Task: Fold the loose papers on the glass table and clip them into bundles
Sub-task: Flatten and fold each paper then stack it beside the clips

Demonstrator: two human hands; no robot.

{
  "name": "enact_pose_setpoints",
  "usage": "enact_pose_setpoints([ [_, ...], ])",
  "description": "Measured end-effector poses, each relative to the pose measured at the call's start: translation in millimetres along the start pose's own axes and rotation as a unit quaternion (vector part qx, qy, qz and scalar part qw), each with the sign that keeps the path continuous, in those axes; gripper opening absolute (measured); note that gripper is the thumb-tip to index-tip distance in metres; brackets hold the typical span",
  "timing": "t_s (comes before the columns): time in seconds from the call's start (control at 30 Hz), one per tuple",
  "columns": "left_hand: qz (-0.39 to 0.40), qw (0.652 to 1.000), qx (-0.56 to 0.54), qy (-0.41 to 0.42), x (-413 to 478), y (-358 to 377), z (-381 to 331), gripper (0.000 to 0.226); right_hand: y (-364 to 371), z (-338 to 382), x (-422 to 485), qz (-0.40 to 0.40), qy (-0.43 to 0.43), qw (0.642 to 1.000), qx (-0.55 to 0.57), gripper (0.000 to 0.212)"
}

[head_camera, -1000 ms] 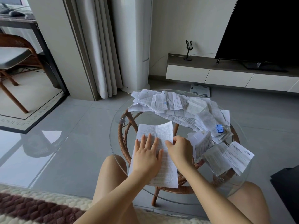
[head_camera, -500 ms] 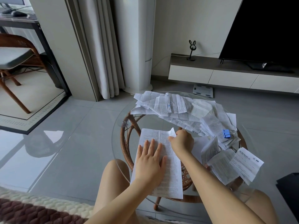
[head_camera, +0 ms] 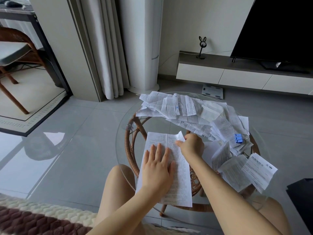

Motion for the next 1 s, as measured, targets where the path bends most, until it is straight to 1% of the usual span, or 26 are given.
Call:
enact_pose_setpoints([
  [0.13,0.006,1.0,-0.025,-0.005,-2,1,2,0.071,-1,1,0,-0.005,-0.004,1.0,-0.005,0.055],
  [0.27,0.001,0.999,-0.04,-0.004,-4,-1,0,0.095,-2,2,-1,-0.008,-0.009,1.0,-0.009,0.054],
  [0.37,0.007,0.999,-0.033,-0.022,-4,0,1,0.102,-2,3,-1,-0.007,-0.007,1.0,-0.011,0.056],
  [0.53,0.003,0.998,-0.049,-0.037,-4,1,3,0.101,-5,6,-2,-0.005,-0.007,1.0,-0.017,0.055],
  [0.83,0.009,0.999,-0.036,-0.038,-4,0,2,0.103,-4,5,-3,-0.008,0.0,1.0,-0.011,0.053],
  [0.9,0.01,0.999,-0.034,-0.038,-5,-1,1,0.095,-4,4,-4,-0.007,0.003,1.0,-0.002,0.051],
  [0.93,0.011,0.999,-0.03,-0.039,-4,-1,1,0.089,-6,9,-6,-0.008,-0.01,1.0,-0.003,0.045],
  [1.0,0.018,0.999,-0.022,-0.039,-5,-1,-1,0.083,-11,17,-14,-0.016,-0.036,0.999,-0.013,0.018],
])
Point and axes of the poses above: each hand's wrist, its own x-axis towards the middle knuckle, its own y-axis out of the palm, z = x × y, the point moved 7 cm from there along x, towards the middle knuckle, and after that the axes turned 2 degrees about -z, right-handed, at the moved point
